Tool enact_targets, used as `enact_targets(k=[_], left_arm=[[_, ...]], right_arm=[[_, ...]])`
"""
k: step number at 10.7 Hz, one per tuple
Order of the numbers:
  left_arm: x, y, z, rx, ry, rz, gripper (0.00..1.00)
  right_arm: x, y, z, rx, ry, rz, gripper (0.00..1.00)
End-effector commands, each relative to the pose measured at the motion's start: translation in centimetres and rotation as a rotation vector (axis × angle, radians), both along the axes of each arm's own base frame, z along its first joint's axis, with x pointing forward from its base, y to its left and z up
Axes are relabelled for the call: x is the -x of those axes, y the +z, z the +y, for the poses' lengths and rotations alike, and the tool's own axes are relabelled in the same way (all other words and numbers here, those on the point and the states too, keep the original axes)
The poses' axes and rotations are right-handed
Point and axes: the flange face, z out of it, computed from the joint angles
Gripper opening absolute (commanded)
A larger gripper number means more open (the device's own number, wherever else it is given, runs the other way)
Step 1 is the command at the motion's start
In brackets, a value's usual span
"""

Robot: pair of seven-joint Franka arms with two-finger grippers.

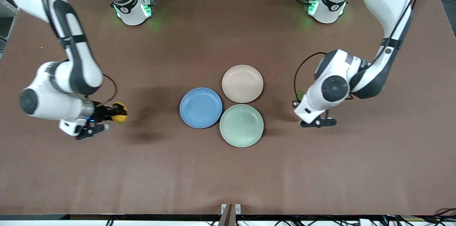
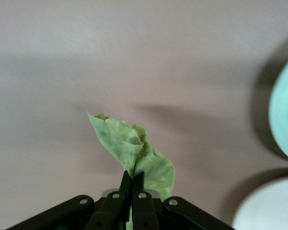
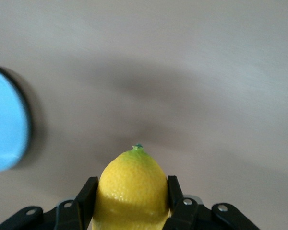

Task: Place lemon and lettuce in plates
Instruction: 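Carry the lemon to the blue plate while the left gripper carries lettuce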

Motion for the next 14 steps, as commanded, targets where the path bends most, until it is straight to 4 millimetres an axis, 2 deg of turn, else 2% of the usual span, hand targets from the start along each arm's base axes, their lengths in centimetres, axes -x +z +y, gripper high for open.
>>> enact_targets(k=[1,3,4,6,7,8,10,11,12,13,14], left_arm=[[3.0,0.1,-2.8,0.015,0.092,0.050,0.00],[5.1,0.2,-6.3,0.050,0.162,0.075,0.00],[6.2,0.3,-8.1,0.056,0.192,0.066,0.00],[8.9,-1.1,-11.8,0.058,0.252,0.054,0.00],[10.1,-2.1,-13.1,0.068,0.281,0.045,0.00],[11.0,-3.2,-14.2,0.092,0.314,0.032,0.00],[12.6,-4.8,-16.7,0.145,0.373,0.018,0.00],[13.0,-5.6,-17.7,0.170,0.399,0.017,0.00],[13.3,-6.0,-18.4,0.189,0.421,0.015,0.00],[13.5,-6.3,-18.9,0.195,0.433,0.018,0.14],[13.6,-6.1,-19.2,0.195,0.432,0.015,0.68]], right_arm=[[-0.3,1.7,8.3,-0.002,-0.099,0.001,0.00],[0.2,1.2,16.8,0.019,-0.201,0.025,0.00],[1.1,0.4,21.1,0.025,-0.214,0.008,0.00],[2.7,-3.0,26.3,0.030,-0.320,-0.002,0.00],[3.1,-5.4,27.3,0.036,-0.341,-0.001,0.00],[3.1,-6.5,27.7,0.031,-0.343,-0.013,0.00],[3.4,-7.2,27.9,0.036,-0.350,0.003,0.00],[3.7,-7.8,27.9,0.044,-0.347,0.014,0.12],[3.8,-8.0,27.8,0.046,-0.349,0.018,0.58],[4.1,-8.0,28.4,0.047,-0.342,0.019,1.00],[4.0,-7.7,28.5,0.043,-0.336,0.012,1.00]])
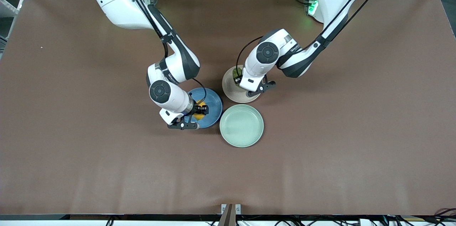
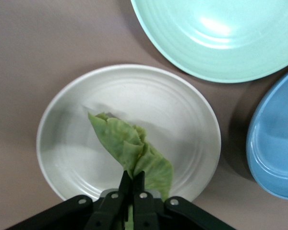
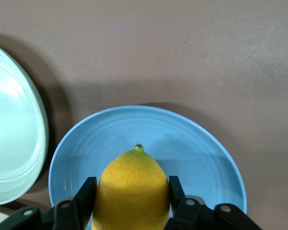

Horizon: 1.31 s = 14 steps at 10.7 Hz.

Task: Place lemon and lettuce in plates
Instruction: 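Release the lemon onto the blue plate while the left gripper drops lettuce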

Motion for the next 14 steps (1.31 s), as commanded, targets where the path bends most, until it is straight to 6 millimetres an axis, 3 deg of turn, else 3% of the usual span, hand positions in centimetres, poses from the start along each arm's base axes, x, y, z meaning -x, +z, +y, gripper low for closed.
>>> enact_targets(k=[1,3,4,6,7,10,12,14], left_arm=[[-0.3,0.7,-0.4,0.012,0.026,-0.014,1.00],[-2.6,3.8,0.1,0.017,0.037,-0.060,1.00],[-4.3,6.5,0.6,-0.008,0.008,-0.095,1.00],[-6.8,11.5,2.0,-0.075,-0.108,-0.146,1.00],[-8.6,14.0,4.4,-0.087,-0.140,-0.177,1.00],[-11.1,20.5,11.7,-0.144,-0.281,-0.233,1.00],[-11.8,24.4,16.5,-0.189,-0.337,-0.237,1.00],[-12.6,28.5,20.6,-0.203,-0.358,-0.215,1.00]], right_arm=[[-0.5,1.4,0.7,-0.015,-0.015,-0.008,1.00],[-1.8,3.1,0.0,-0.024,-0.022,-0.024,1.00],[-2.6,5.6,-1.1,-0.026,-0.030,-0.035,1.00],[-4.5,11.1,-5.9,-0.023,-0.071,-0.044,1.00],[-5.4,13.3,-8.3,-0.023,-0.043,-0.031,1.00],[-7.6,16.7,-14.6,-0.032,-0.003,-0.014,1.00],[-7.9,17.8,-17.8,-0.043,0.043,-0.014,1.00],[-7.8,18.7,-19.2,-0.051,0.041,0.004,1.00]])
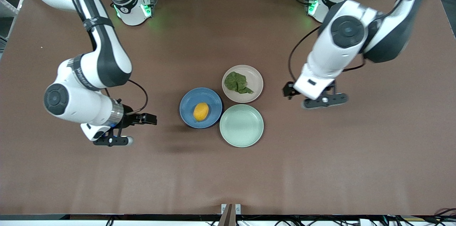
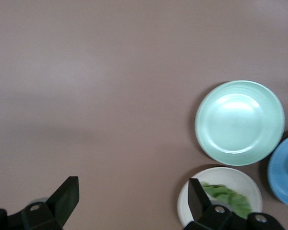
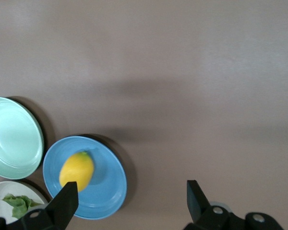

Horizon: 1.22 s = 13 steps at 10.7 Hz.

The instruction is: Place lemon and lettuce in plates

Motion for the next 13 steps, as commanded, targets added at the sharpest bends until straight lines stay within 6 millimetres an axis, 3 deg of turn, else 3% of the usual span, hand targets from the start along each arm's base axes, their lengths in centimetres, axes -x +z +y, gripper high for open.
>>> enact_targets(k=[1,3,4,6,7,9,10,12,13], left_arm=[[-0.5,5.4,5.0,0.006,-0.015,0.036,1.00],[-0.8,8.5,9.3,0.032,0.038,0.026,1.00],[-0.3,9.9,9.9,0.021,0.021,0.003,1.00],[0.0,10.8,11.1,0.009,0.005,0.003,1.00],[0.1,11.0,11.3,0.007,0.010,0.001,1.00],[0.7,12.3,11.6,-0.008,-0.009,-0.025,1.00],[0.6,12.6,12.7,-0.019,-0.025,-0.029,1.00],[0.4,12.6,15.0,-0.036,-0.086,-0.010,1.00],[0.3,12.8,15.8,-0.028,-0.100,-0.009,1.00]], right_arm=[[0.6,1.5,-0.6,-0.020,0.019,0.015,1.00],[0.5,1.7,-0.6,-0.023,0.020,0.009,1.00],[0.3,2.3,-0.5,-0.026,0.020,-0.002,1.00],[0.9,4.5,-1.4,-0.019,0.027,0.012,1.00],[1.4,6.7,-2.9,-0.011,0.024,0.018,1.00],[2.1,11.2,-8.7,-0.020,0.026,-0.014,1.00],[2.6,13.0,-11.3,0.009,0.086,-0.050,1.00],[3.8,16.2,-14.0,0.156,0.189,-0.101,1.00],[4.3,16.4,-14.6,0.166,0.185,-0.071,1.00]])
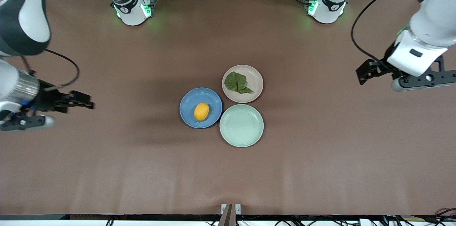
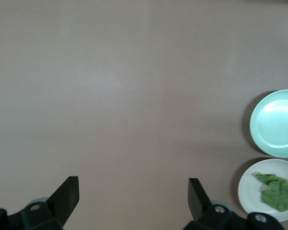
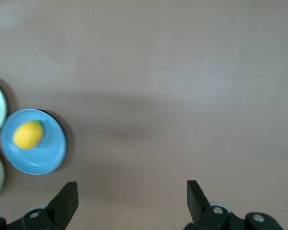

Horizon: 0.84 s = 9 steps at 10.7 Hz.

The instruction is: Place lemon and lettuce in plates

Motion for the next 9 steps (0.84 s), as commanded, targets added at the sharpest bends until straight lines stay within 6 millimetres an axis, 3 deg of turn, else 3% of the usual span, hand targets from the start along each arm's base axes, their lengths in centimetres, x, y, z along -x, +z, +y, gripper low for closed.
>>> enact_targets(k=[1,3,6,9], left_arm=[[0.7,0.6,1.4,0.015,-0.044,0.015,1.00],[0.6,0.5,1.8,0.013,-0.068,0.019,1.00],[0.5,0.5,2.9,0.004,-0.073,0.022,1.00],[0.6,0.8,2.8,0.005,-0.077,0.019,1.00]], right_arm=[[2.3,1.7,0.1,0.050,0.030,0.053,1.00],[4.1,4.2,-0.2,0.053,0.029,0.052,1.00],[4.5,4.2,-0.3,0.075,0.017,0.078,1.00],[4.5,4.2,-0.3,0.087,0.016,0.082,1.00]])
